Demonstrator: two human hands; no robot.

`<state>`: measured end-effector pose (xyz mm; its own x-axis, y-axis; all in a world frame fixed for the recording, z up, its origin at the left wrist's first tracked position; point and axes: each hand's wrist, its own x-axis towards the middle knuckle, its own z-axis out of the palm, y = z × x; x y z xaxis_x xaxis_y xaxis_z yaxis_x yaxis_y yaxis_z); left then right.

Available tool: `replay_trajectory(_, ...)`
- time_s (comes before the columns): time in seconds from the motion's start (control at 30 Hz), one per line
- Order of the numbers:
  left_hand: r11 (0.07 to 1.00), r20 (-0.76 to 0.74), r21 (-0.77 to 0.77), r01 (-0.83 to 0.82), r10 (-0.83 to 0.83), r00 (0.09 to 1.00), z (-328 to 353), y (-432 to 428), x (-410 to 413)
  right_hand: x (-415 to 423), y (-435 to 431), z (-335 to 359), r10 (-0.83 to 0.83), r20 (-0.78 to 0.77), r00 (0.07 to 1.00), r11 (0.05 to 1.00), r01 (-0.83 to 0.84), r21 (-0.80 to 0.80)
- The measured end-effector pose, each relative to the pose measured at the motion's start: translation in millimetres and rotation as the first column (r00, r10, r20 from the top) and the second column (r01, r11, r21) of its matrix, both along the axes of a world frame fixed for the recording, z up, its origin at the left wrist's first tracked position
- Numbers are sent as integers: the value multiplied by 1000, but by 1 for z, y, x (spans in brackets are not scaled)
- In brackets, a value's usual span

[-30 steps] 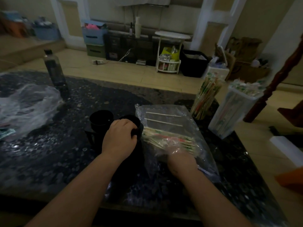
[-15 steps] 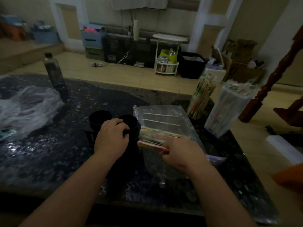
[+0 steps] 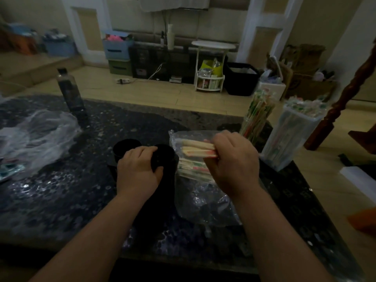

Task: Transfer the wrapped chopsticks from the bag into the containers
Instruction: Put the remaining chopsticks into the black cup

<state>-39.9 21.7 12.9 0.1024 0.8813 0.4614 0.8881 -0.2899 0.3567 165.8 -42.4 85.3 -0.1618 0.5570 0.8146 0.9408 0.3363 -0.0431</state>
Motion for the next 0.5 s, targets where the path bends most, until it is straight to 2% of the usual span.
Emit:
replay_trajectory(0.13,992,-161,-86,-92,78,984,4,1,-11,-5,14,-6,-3,-12,1000,1000,3,13)
replay_trajectory(0.23,971,-249,-188,-148,99,963,4,7,-22,-15,19,-11,-6,-143,990,1000,5,-3)
replay_trajectory(0.33,968,-271,-213,-134,73,960,2,12,-30,-25,28,-17,17,-311,950,999,-25,-22)
replay_trajectory(0.4,966,-246,-232,-116,58,968,2,14,-31,-33,33,-20,87,-484,871,992,-119,-37)
replay_trajectory(0.5,957,-268,-260,-127,55,962,5,15,-27,-46,36,-18,168,-734,658,970,-244,3)
